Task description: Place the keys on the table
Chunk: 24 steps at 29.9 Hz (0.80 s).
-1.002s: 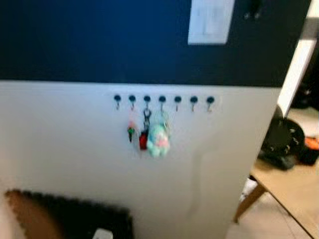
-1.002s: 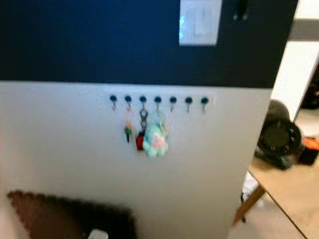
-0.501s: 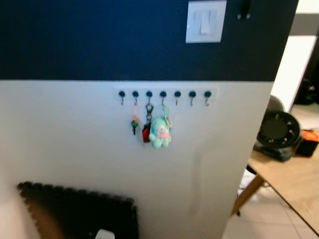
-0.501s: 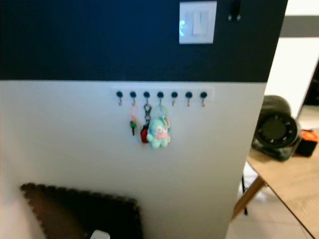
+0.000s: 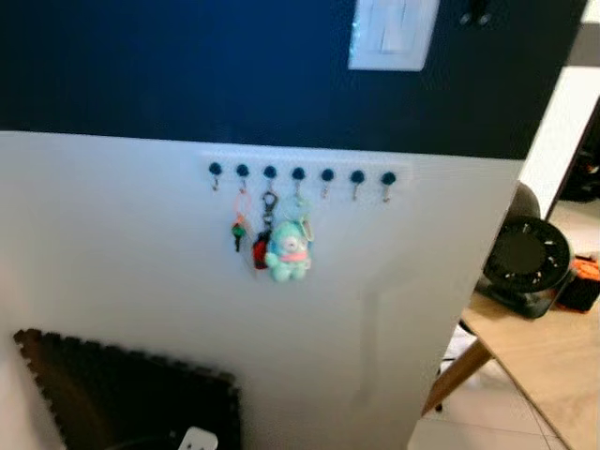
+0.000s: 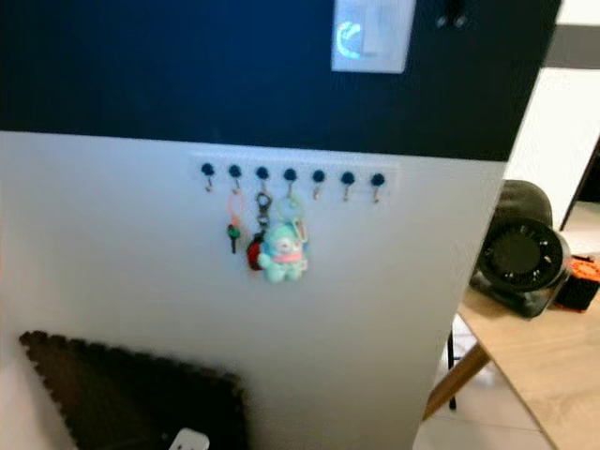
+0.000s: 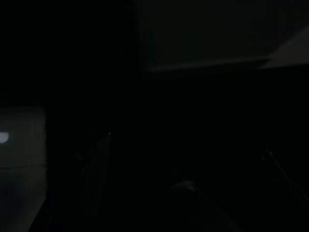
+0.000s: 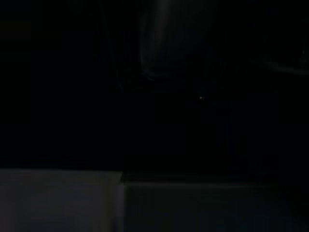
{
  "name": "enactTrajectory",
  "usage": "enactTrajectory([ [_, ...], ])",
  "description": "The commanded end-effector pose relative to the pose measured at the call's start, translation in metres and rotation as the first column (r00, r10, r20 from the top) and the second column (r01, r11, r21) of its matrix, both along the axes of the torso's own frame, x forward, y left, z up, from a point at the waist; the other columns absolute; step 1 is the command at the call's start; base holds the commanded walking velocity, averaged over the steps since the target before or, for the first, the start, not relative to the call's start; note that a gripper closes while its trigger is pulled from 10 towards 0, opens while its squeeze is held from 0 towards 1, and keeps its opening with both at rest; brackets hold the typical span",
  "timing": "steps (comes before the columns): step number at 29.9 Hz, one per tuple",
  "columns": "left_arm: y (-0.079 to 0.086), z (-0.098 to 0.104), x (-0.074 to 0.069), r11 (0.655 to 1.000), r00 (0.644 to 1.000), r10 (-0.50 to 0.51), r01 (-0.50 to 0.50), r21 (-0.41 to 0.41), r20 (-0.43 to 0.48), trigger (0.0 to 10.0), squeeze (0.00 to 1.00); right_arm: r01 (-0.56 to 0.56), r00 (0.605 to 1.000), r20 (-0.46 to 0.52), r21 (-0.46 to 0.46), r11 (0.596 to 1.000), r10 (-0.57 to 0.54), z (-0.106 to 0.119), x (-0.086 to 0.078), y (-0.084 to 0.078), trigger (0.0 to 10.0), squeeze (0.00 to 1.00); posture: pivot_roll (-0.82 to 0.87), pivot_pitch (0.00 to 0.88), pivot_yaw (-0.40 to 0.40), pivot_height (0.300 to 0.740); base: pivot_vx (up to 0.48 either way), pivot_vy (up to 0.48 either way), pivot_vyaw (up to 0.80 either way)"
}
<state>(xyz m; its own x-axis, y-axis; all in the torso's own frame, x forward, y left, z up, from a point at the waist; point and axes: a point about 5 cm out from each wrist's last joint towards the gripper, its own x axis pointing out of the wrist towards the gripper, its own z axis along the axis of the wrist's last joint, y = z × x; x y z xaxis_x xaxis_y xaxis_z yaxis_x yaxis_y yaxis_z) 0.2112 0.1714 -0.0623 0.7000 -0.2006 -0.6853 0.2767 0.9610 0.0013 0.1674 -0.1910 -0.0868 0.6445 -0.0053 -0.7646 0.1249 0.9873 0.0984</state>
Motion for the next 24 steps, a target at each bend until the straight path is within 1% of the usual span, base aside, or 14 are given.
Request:
enactTrajectory([
  [1,0.004,0.001,0.002,1.000,1.000,0.025,-0.025,0.010,0.000,10.0,0.00,-0.004,1.000,-0.011,0.009,1.000,0.004,-0.001,-0.002,0.002,10.0,0.00,0.08,0.000,0.021,0.740,0.000,0.000,0.00],
  [8,0.005,0.001,0.002,0.999,1.000,0.027,-0.027,0.020,0.011,10.0,0.00,-0.003,1.000,0.009,0.021,1.000,0.002,0.002,0.006,0.006,10.0,0.00,0.07,0.000,0.022,0.740,0.000,0.000,0.00],
  [16,0.007,0.002,0.003,0.999,1.000,0.021,-0.021,0.030,0.016,10.0,0.00,-0.010,1.000,0.020,0.022,1.000,0.010,0.003,0.010,0.008,10.0,0.00,0.07,0.000,0.020,0.740,0.000,0.000,0.00],
  [19,0.007,0.002,0.003,0.999,0.999,0.024,-0.025,0.034,0.022,10.0,0.00,-0.010,1.000,0.019,0.018,1.000,0.010,0.003,0.010,0.007,10.0,0.00,0.07,0.000,0.020,0.740,0.000,0.000,0.00],
  [22,0.008,0.003,0.003,0.999,0.999,0.029,-0.030,0.038,0.026,10.0,0.00,-0.009,1.000,0.007,0.012,1.000,0.009,0.002,0.006,0.005,10.0,0.00,0.07,0.000,0.021,0.740,0.000,0.000,0.00],
  [23,0.009,0.001,0.002,0.999,1.000,0.031,-0.031,0.044,0.001,10.0,0.00,-0.009,1.000,0.004,0.011,1.000,0.009,0.001,0.004,0.005,10.0,0.00,0.07,0.000,0.021,0.740,0.000,0.000,0.00],
  [24,0.009,0.000,0.000,0.999,0.999,0.040,-0.039,0.037,-0.012,10.0,0.00,-0.009,1.000,0.000,0.010,1.000,0.009,0.000,0.003,0.004,10.0,0.00,0.07,0.000,0.021,0.740,0.000,0.480,0.00],
])
